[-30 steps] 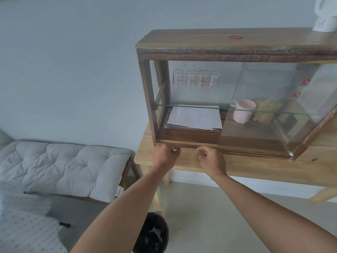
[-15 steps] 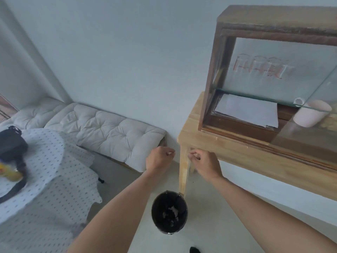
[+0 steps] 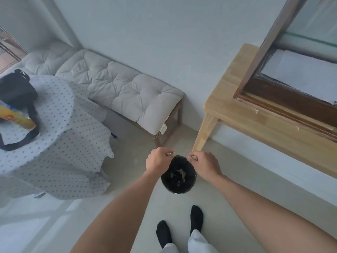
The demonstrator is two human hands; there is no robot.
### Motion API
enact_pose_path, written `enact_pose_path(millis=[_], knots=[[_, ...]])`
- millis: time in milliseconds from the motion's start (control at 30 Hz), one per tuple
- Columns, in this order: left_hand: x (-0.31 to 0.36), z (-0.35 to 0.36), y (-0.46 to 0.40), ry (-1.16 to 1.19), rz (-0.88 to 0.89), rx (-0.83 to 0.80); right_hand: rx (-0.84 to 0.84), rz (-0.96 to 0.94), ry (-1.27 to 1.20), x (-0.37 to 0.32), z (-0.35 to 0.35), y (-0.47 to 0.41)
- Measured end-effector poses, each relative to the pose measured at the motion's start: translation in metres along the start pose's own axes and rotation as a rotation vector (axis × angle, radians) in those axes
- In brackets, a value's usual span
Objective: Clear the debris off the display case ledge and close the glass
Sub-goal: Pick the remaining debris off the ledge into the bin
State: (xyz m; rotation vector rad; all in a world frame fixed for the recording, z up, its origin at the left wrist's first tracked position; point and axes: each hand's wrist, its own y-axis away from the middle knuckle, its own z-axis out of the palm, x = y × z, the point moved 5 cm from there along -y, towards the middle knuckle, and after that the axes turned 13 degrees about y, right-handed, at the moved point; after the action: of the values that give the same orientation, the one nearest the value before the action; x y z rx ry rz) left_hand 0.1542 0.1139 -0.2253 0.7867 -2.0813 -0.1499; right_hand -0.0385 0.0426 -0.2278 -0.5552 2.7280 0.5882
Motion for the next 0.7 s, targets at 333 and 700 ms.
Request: enact_pose_path(millis=[333,700], knots=[[-0.019,0.007,-0.007,-0.013,-0.085,-0.052,-0.103,0.076,0.023,0.022,0.015,-0.002],[0.01,-0.007,0.01,-0.036,-0.015,-0.052,0.019,0.109,-0.022,0.021,-0.022,0.02]])
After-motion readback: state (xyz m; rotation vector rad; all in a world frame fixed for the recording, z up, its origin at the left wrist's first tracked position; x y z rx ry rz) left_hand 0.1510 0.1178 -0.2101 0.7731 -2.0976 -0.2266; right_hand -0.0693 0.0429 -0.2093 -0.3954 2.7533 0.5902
